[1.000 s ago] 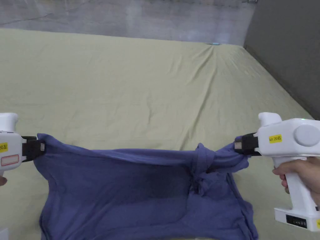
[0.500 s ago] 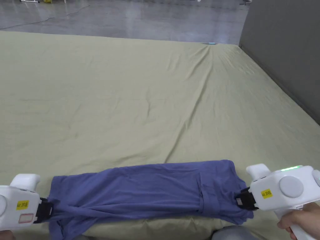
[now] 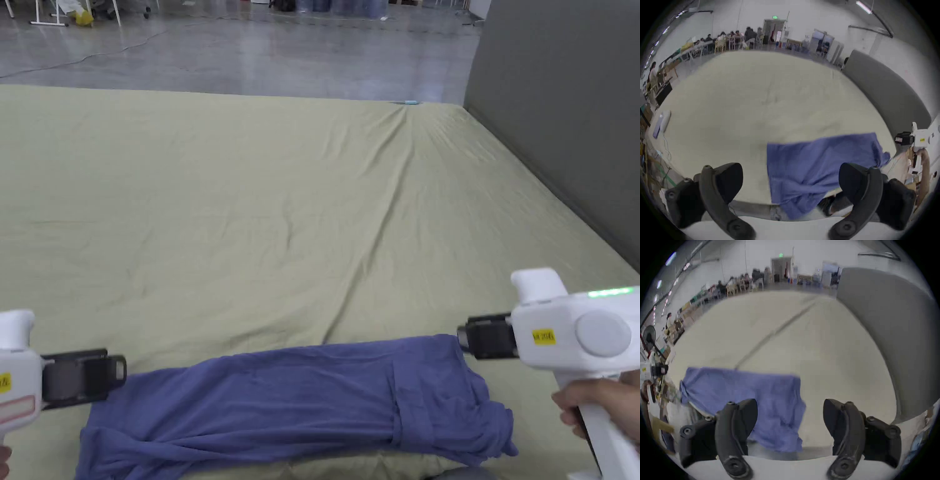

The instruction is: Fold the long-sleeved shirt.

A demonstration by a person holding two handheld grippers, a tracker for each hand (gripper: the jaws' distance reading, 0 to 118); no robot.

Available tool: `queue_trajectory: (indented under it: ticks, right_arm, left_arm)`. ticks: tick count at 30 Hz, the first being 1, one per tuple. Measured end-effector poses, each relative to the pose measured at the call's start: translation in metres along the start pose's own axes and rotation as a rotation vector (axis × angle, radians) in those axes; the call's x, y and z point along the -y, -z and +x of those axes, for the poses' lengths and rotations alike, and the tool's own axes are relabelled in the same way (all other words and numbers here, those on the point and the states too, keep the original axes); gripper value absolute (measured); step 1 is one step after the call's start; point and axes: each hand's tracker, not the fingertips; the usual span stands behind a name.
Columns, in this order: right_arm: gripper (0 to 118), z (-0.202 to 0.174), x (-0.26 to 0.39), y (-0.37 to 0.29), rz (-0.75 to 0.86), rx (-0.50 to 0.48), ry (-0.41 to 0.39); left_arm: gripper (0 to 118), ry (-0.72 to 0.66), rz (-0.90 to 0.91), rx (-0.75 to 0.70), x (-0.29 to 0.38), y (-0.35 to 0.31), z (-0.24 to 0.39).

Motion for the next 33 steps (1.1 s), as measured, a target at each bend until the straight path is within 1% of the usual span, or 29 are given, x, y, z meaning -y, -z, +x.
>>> queue_trajectory:
  ticks: [1,2,3,4,5,6,7,8,12,13,14,15,16,17,18,19,20,21,23,26,27,30,32,33]
  right_arm:
    - [85,-0.007,-0.009,-0.004,0.033,-0.012,0.021]
    - [82,-0.014,-0.016,-0.007,0.066,-0.024,0.035]
    - [65,-0.019,-0.019,-0.007,0.091,-0.037,0.033]
    - [32,-0.025,-0.021,-0.004,0.106,-0.044,0.014]
    - [0,-0.031,-0.023,0.0,0.097,-0.039,0.013]
    - [0,-0.036,-0.019,0.007,0.094,-0.01,0.011]
    - [0,-0.038,-0.017,0.011,0.073,-0.005,-0.016]
    - [0,-0.04,-0.016,0.013,0.068,-0.002,-0.027]
    - [0,-0.04,-0.015,0.017,0.059,-0.039,0.009]
    - [0,-0.04,-0.013,0.017,0.061,-0.042,0.008]
    - [0,-0.044,-0.016,0.013,0.057,-0.044,-0.001]
    - [0,-0.045,-0.015,0.014,0.054,-0.043,-0.01]
    - [0,-0.045,-0.013,0.014,0.055,-0.044,-0.016]
    - [0,-0.045,-0.012,0.015,0.054,-0.052,-0.02]
    - [0,-0.049,-0.014,0.012,0.047,-0.065,-0.019]
    - [0,-0.049,-0.013,0.013,0.037,-0.083,-0.01]
    - [0,-0.049,-0.011,0.014,0.034,-0.091,-0.007]
    - [0,-0.049,-0.01,0.015,0.033,-0.093,-0.009]
    - [0,-0.056,-0.01,0.012,0.029,-0.091,-0.023]
    - [0,-0.058,-0.01,0.012,0.021,-0.101,-0.021]
    - [0,-0.058,-0.009,0.013,0.018,-0.105,-0.017]
    - [0,-0.06,-0.008,0.015,0.007,-0.105,-0.01]
    - [0,-0.061,-0.007,0.018,-0.002,-0.101,-0.009]
    - [0,-0.061,-0.006,0.018,-0.004,-0.1,-0.004]
  left_arm:
    - [112,0.016,0.036,0.008,-0.008,-0.004,0.008]
    - [102,0.041,0.074,0.005,-0.012,-0.004,0.014]
    - [68,0.068,0.096,-0.001,-0.014,-0.001,0.019]
    - [32,0.085,0.106,-0.009,-0.016,0.005,0.024]
    - [0,0.092,0.091,-0.004,-0.016,0.012,0.027]
    - [0,0.082,0.091,0.017,-0.016,0.016,0.026]
    - [0,0.071,0.078,0.026,-0.017,0.02,0.023]
    - [0,0.07,0.061,0.038,-0.017,0.022,0.023]
    - [0,0.058,0.064,0.069,-0.017,0.016,0.022]
    - [0,0.011,0.055,0.117,-0.017,0.017,0.015]
    - [4,-0.042,0.031,0.172,-0.017,0.02,0.005]
    - [44,-0.098,0.008,0.227,-0.017,0.022,-0.008]
    - [89,-0.169,-0.03,0.271,-0.014,0.03,-0.021]
    - [118,-0.222,-0.082,0.301,-0.007,0.04,-0.032]
    - [116,-0.278,-0.122,0.309,0.002,0.05,-0.044]
    - [116,-0.332,-0.167,0.348,0.017,0.059,-0.056]
    - [116,-0.4,-0.155,0.335,0.025,0.068,-0.067]
    - [116,-0.442,-0.187,0.317,0.034,0.075,-0.075]
    - [116,-0.514,-0.222,0.346,0.046,0.082,-0.097]
    - [116,-0.616,-0.268,0.399,0.064,0.097,-0.112]
    - [116,-0.656,-0.276,0.457,0.072,0.1,-0.114]
    - [116,-0.716,-0.238,0.643,0.077,0.107,-0.109]
    - [116,-0.748,-0.292,0.717,0.079,0.122,-0.098]
    - [116,-0.726,-0.288,0.71,0.08,0.129,-0.09]
